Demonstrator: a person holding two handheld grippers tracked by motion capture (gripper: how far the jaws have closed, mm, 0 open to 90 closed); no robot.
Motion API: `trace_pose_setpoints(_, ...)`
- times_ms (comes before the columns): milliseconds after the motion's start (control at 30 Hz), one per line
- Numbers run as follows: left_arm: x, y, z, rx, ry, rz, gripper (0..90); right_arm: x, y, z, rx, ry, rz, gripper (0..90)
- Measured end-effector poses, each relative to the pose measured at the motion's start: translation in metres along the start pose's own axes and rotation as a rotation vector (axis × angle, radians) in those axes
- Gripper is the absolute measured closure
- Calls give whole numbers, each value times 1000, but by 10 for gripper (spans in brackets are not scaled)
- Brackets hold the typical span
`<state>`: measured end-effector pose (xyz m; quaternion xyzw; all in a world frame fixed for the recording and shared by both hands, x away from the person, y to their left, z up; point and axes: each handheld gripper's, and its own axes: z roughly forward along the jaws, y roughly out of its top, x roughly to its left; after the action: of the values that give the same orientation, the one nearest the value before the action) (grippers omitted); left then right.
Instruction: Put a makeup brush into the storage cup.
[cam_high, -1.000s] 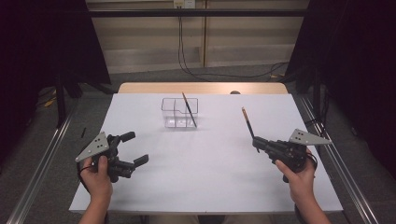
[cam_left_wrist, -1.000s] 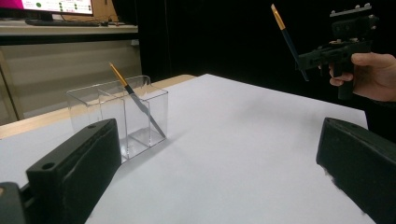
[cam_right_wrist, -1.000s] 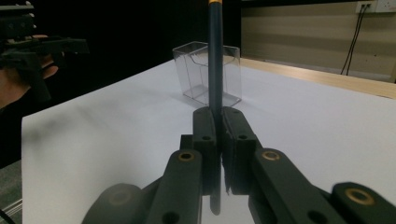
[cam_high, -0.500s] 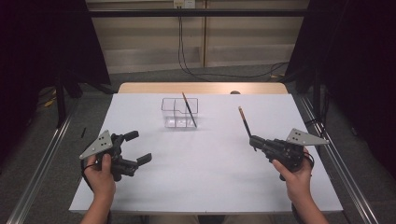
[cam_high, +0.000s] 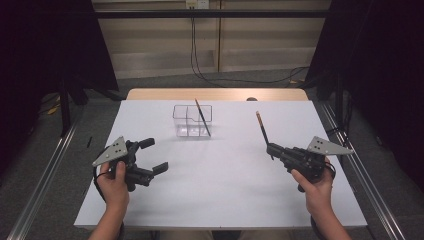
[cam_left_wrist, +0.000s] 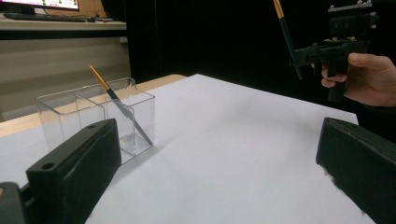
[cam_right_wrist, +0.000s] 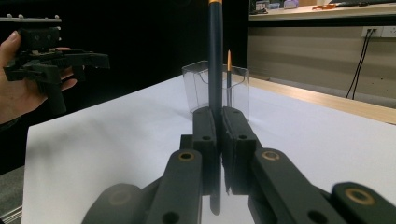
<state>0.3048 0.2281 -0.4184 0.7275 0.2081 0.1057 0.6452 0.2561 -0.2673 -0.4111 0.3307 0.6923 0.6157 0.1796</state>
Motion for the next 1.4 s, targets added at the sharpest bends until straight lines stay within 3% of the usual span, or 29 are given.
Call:
trace_pose_setpoints(733, 0, 2, 14, 7, -26, -5, 0, 14, 6, 26, -26, 50, -29, 847)
trace_pose_setpoints(1400, -3, 6, 36, 4, -62, -15, 0, 27, 7, 52, -60, 104, -26, 847)
